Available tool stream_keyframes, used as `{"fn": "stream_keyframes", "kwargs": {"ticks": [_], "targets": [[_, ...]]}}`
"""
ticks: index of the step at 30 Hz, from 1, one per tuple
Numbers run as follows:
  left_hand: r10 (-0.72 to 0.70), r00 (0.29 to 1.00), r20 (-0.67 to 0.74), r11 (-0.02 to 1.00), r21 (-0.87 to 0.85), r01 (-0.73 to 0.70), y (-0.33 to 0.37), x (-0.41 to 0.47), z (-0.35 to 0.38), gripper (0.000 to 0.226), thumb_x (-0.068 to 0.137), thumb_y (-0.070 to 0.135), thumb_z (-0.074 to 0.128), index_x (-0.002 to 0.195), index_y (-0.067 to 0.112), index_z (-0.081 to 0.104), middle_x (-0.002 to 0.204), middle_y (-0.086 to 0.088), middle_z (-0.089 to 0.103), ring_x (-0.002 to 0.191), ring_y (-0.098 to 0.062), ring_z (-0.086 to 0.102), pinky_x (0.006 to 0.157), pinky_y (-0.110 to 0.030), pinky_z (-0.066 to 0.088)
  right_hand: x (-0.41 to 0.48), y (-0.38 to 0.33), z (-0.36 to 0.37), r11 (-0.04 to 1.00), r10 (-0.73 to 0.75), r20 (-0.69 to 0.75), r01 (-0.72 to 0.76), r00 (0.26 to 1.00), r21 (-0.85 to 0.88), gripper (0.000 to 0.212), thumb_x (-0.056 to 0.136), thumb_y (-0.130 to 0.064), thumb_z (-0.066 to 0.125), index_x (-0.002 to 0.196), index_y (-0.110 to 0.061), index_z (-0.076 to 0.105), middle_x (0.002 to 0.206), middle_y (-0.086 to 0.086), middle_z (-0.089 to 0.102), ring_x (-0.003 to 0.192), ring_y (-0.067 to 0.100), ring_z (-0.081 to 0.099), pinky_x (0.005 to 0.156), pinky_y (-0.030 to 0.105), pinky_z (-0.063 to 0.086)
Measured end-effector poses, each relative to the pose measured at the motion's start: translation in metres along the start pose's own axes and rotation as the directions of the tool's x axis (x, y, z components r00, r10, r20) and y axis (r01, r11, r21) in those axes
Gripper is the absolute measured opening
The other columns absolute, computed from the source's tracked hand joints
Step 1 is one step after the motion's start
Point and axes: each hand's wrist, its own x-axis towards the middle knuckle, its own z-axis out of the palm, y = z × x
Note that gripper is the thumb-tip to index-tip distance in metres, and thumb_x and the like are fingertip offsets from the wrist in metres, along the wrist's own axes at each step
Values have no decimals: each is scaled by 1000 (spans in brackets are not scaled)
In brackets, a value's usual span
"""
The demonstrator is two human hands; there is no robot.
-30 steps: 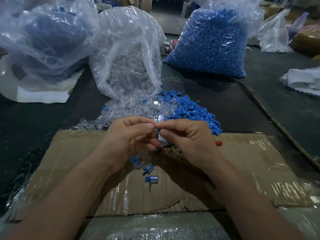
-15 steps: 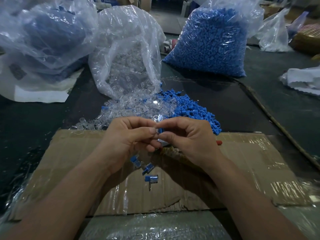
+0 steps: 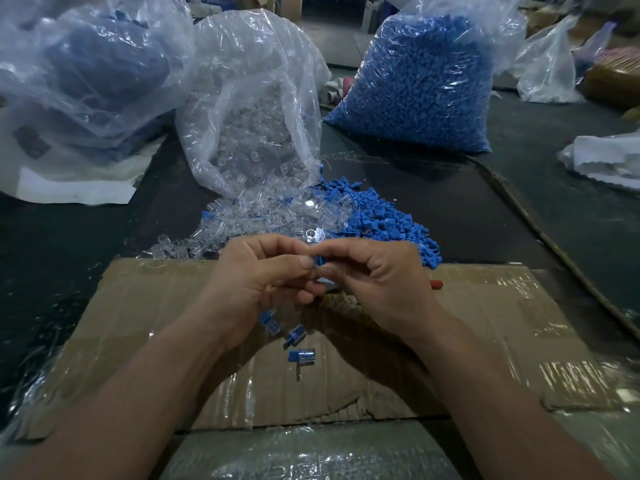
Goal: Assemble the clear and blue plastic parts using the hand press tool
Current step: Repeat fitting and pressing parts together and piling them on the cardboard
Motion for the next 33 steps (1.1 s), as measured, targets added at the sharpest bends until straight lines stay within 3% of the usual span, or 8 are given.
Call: {"fn": "stream_keyframes", "kwargs": {"ticks": [3, 14, 17, 20, 22, 26, 30, 33], "targets": [[-12, 1000, 10, 999, 36, 12, 0, 1, -1, 7, 57, 5, 66, 63, 7, 66, 60, -14, 67, 50, -20, 66, 42, -19, 50, 0, 0, 1, 1000, -4, 14, 4, 1000, -9, 27, 76, -1, 67, 104, -4, 67, 94, -9, 62, 92, 1, 62, 80, 12, 49], [33, 999, -10, 997, 67, -32, -2, 3, -1, 7, 54, 8, 67, 56, 15, 70, 58, -13, 65, 46, -17, 62, 43, -18, 50, 0, 0, 3, 996, -72, -34, 70, 997, -52, 25, 75, -3, 68, 100, -3, 68, 93, -8, 62, 91, 2, 61, 80, 12, 50], [33, 999, -16, 998, 53, -33, -1, 3, 0, 6, 55, 7, 66, 57, 11, 69, 57, -13, 64, 45, -16, 61, 42, -18, 49, 0, -2, 1, 998, -15, 17, 16, 1000, -55, 29, 75, -8, 69, 103, -6, 67, 94, -11, 61, 92, 2, 60, 82, 13, 49], [39, 998, -38, 999, 21, -38, 0, 3, -1, 10, 56, 5, 66, 65, 2, 63, 56, -13, 62, 45, -16, 61, 40, -17, 48, 1, -2, -8, 985, 152, 68, -145, 986, -94, 30, 73, -23, 74, 102, -18, 68, 89, -24, 59, 91, -4, 58, 81, 10, 47], [48, 996, -72, 999, -9, -49, 0, 4, -3, 10, 56, 4, 65, 65, 2, 61, 55, -14, 62, 45, -17, 61, 40, -17, 48, 3, 0, -18, 948, 294, 100, -277, 950, -156, 23, 70, -31, 75, 87, -37, 62, 83, -22, 59, 85, -2, 58, 73, 12, 48], [61, 993, -97, 997, -31, -64, 1, 6, -6, 6, 57, 3, 64, 56, 8, 66, 55, -12, 63, 46, -18, 62, 41, -18, 49, 7, 8, -35, 835, 499, 235, -390, 834, -389, 36, 58, -53, 73, 80, -43, 46, 92, -19, 49, 86, -2, 48, 69, 15, 38], [71, 993, -96, 997, -27, -74, 0, 7, -7, 4, 58, 3, 64, 60, 6, 65, 56, -12, 64, 48, -18, 63, 42, -18, 50, 3, 9, -42, 751, 607, 407, -327, 683, -573, 58, 51, -58, 75, 93, -45, 38, 95, -25, 36, 92, 1, 37, 73, 22, 34], [69, 992, -103, 996, -47, -74, -1, 8, -7, 4, 59, 2, 63, 63, 4, 63, 56, -12, 63, 48, -18, 63, 43, -19, 51, 1, 9, -39, 725, 608, 432, -246, 665, -643, 70, 52, -59, 77, 106, -39, 38, 97, -20, 34, 97, 7, 34, 79, 26, 36]]}}
